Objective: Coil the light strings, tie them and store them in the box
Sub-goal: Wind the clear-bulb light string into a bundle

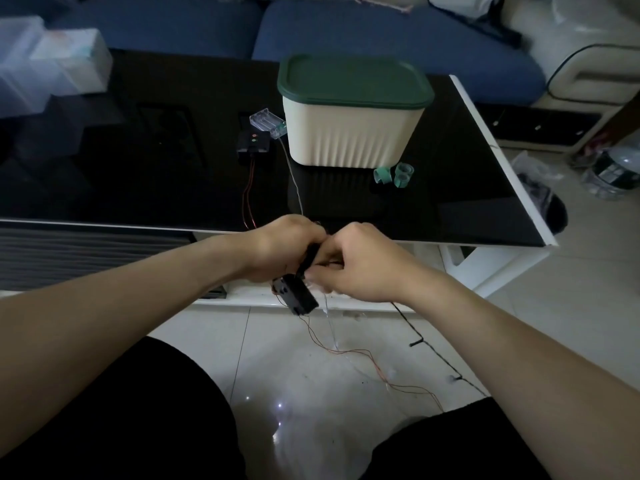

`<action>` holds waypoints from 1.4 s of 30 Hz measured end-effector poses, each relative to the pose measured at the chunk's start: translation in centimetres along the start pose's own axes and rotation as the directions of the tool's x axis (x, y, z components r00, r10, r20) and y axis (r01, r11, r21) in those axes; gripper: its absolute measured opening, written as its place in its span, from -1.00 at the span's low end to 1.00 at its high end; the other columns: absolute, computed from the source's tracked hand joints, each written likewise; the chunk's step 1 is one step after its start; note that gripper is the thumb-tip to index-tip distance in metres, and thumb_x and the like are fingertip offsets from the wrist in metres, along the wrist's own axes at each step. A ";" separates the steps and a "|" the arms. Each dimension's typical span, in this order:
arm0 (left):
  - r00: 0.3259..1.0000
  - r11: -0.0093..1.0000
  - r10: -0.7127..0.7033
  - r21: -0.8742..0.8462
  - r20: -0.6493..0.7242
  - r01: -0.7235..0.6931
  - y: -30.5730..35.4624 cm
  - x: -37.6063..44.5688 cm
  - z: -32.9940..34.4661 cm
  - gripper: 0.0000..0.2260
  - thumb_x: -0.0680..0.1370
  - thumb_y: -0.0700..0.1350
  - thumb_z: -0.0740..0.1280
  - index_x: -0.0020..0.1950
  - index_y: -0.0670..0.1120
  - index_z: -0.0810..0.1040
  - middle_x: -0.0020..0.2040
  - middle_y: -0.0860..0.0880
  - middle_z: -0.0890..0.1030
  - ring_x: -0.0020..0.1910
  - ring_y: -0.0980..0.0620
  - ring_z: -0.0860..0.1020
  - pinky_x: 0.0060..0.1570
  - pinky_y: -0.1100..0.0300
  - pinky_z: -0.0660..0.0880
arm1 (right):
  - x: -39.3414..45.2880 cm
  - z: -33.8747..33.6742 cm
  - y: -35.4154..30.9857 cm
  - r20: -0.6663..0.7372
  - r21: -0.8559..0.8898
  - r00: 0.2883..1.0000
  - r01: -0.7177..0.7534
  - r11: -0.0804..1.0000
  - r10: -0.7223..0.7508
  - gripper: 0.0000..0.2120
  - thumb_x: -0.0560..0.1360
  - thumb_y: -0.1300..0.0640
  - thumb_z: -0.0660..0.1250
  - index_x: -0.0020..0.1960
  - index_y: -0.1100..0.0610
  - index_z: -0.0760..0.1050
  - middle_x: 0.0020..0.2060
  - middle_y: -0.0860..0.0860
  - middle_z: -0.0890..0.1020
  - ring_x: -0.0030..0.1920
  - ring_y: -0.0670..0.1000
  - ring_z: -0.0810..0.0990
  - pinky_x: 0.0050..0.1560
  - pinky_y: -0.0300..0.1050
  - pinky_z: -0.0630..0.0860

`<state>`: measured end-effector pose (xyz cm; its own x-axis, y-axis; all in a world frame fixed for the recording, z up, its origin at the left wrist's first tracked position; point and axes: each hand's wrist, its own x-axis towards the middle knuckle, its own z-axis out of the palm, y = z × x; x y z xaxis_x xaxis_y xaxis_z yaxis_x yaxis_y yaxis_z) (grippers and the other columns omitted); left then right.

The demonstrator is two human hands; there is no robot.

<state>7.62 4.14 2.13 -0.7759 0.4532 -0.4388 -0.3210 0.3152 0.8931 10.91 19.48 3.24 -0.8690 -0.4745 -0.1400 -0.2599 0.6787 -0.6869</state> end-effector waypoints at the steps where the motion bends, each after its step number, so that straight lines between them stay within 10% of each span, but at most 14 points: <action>1: 0.997 0.999 -0.033 0.042 0.065 0.030 0.2 -0.1 0.1 -0.63 0.66 -0.17 0.12 -0.29 -0.25 0.50 -0.38 -0.19 0.51 -0.39 -0.08 0.41 -0.31 0.10 0.36 | -0.1 -0.2 -0.1 0.008 0.040 1.000 0.004 0.999 -0.005 -0.81 0.52 0.11 0.45 -0.25 0.07 0.70 -0.43 -0.11 0.66 -0.38 -0.22 0.57 -0.28 -0.36 0.44; 6: 0.954 0.983 -0.121 0.166 0.276 0.077 -0.1 0.0 0.0 -0.26 0.64 0.28 -0.18 0.05 -0.34 0.47 -0.34 -0.26 0.59 -0.61 -0.02 0.28 -0.38 0.01 0.18 | -0.2 -1.0 0.3 -0.105 0.084 0.994 0.047 0.995 -0.038 -0.86 0.40 0.06 0.59 -0.28 0.06 0.70 -0.44 -0.06 0.68 -0.38 -0.21 0.62 -0.29 -0.39 0.44; 10: 0.947 0.977 -0.126 0.201 0.294 0.068 -0.4 -0.1 -0.2 -0.23 0.56 0.37 -0.02 0.09 -0.33 0.55 -0.49 -0.11 0.48 -0.66 0.07 0.20 -0.28 -0.06 0.13 | 0.0 -2.3 2.1 -0.182 0.145 0.983 0.029 0.989 -0.002 -0.74 0.27 -0.03 0.66 -0.28 0.13 0.68 -0.46 -0.05 0.65 -0.44 -0.15 0.54 -0.36 -0.25 0.45; 17: 0.970 0.987 -0.080 0.151 0.230 0.045 0.3 -0.8 -0.4 -0.55 0.68 0.04 0.12 -0.12 -0.22 0.65 -0.61 0.00 0.24 -0.57 0.05 0.11 -0.47 0.17 0.03 | -0.4 -4.1 5.1 -0.206 0.259 0.970 -0.077 0.963 0.133 -0.71 0.34 -0.06 0.59 -0.24 0.17 0.67 -0.49 -0.10 0.62 -0.46 -0.22 0.51 -0.38 -0.39 0.41; 22: 0.991 0.997 -0.022 -0.064 0.131 0.031 0.8 -0.7 -0.3 -0.50 0.67 -0.03 0.10 -0.49 -0.02 0.35 -0.63 0.01 0.18 -0.65 0.07 0.07 -0.56 0.27 0.03 | -0.7 -4.8 7.3 -0.259 0.275 0.945 -0.127 0.953 0.200 -0.74 0.44 -0.06 0.50 -0.23 0.14 0.68 -0.49 -0.08 0.58 -0.46 -0.20 0.46 -0.38 -0.38 0.40; 26: 0.994 0.957 -0.013 -0.286 0.111 0.045 1.0 -0.7 -0.6 -0.55 0.67 0.01 0.10 -0.44 0.00 0.25 -0.62 0.02 0.16 -0.66 0.07 0.07 -0.58 0.22 0.03 | -0.7 -4.7 8.0 -0.217 0.243 0.953 -0.157 0.957 0.212 -0.72 0.51 -0.12 0.42 -0.21 0.06 0.71 -0.37 0.14 0.64 -0.36 -0.09 0.52 -0.21 -0.23 0.48; 33: 0.997 0.840 0.061 -0.541 0.042 -0.029 1.0 -0.5 -1.5 -0.65 0.64 0.00 0.08 -0.35 -0.01 0.25 -0.55 0.05 0.16 -0.65 0.09 0.11 -0.53 0.18 0.12 | -0.7 -3.7 8.2 0.049 0.195 0.950 -0.313 0.930 0.309 -0.70 0.60 -0.11 0.31 -0.10 0.03 0.72 -0.46 -0.11 0.52 -0.44 -0.15 0.42 -0.29 -0.22 0.40; 42: 0.996 0.882 0.073 -0.463 -0.057 -0.091 1.1 -0.7 -1.4 -0.79 0.65 -0.08 0.12 0.03 -0.16 0.49 -0.40 0.02 0.30 -0.50 0.07 0.27 -0.37 0.18 0.37 | 0.4 0.0 3.8 0.184 -0.053 0.958 -0.214 0.975 0.220 -0.66 0.63 -0.13 0.25 -0.18 -0.01 0.66 -0.43 0.00 0.49 -0.38 0.00 0.46 -0.34 -0.15 0.39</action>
<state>7.04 2.98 3.55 -0.8269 0.4268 -0.3661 -0.4637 -0.1493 0.8733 9.52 21.89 0.58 -0.8121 -0.4085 -0.4168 -0.0898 0.7932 -0.6023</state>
